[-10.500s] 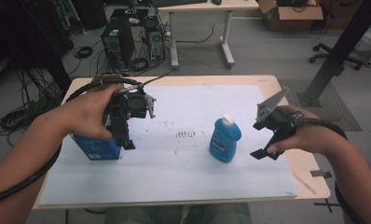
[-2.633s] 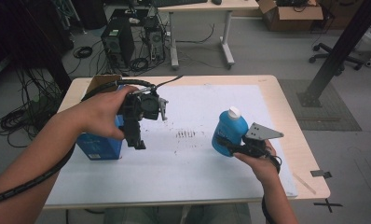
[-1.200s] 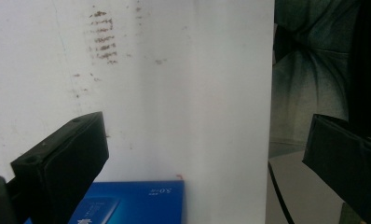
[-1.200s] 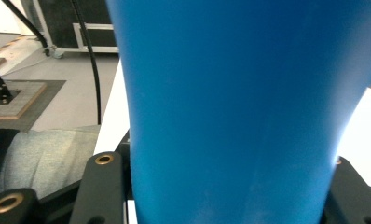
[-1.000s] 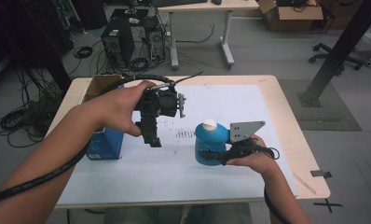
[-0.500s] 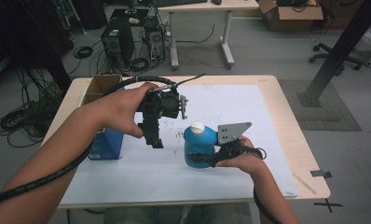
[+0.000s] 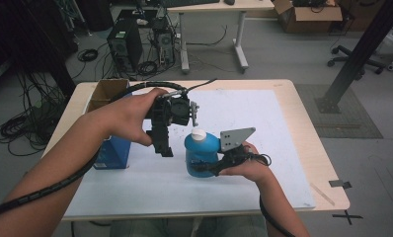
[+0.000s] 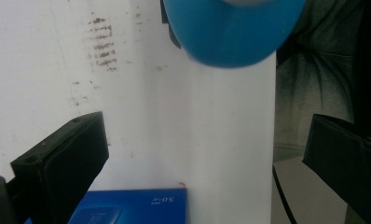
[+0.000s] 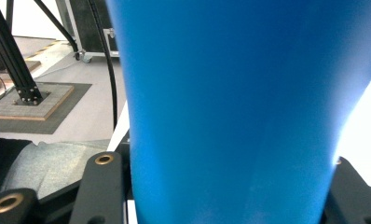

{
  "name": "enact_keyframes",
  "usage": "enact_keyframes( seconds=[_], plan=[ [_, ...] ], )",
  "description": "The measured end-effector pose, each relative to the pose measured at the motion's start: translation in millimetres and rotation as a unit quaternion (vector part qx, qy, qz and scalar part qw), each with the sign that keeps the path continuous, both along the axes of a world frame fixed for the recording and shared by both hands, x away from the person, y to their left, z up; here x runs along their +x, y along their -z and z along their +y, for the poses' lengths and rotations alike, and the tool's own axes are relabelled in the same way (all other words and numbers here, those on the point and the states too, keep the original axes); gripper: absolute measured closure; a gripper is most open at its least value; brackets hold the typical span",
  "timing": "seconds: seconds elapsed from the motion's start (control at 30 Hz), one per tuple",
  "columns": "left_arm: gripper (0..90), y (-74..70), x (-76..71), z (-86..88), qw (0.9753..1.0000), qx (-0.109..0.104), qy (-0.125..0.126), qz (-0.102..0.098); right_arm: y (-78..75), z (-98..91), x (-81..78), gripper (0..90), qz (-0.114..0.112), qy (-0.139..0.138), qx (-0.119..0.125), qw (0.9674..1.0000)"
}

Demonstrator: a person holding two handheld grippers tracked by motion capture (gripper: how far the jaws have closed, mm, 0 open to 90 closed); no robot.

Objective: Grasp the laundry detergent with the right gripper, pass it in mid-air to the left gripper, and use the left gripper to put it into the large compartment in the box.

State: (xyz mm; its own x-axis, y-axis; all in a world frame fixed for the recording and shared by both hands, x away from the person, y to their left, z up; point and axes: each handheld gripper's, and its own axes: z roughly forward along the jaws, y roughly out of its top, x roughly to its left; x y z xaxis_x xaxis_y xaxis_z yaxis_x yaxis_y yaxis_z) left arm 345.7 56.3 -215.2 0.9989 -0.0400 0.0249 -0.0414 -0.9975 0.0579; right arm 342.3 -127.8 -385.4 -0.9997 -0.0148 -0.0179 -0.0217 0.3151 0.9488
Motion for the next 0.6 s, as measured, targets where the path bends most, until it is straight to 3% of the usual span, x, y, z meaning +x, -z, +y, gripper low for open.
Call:
enact_keyframes(
  seconds=[0.6],
  plan=[
    [0.2, 9.0, -3.8, -11.3, 1.0000, 0.006, 0.004, -0.002, 4.5, 18.9, 0.5, 45.7, 0.001, -0.014, 0.005, 0.9999]
  ],
)
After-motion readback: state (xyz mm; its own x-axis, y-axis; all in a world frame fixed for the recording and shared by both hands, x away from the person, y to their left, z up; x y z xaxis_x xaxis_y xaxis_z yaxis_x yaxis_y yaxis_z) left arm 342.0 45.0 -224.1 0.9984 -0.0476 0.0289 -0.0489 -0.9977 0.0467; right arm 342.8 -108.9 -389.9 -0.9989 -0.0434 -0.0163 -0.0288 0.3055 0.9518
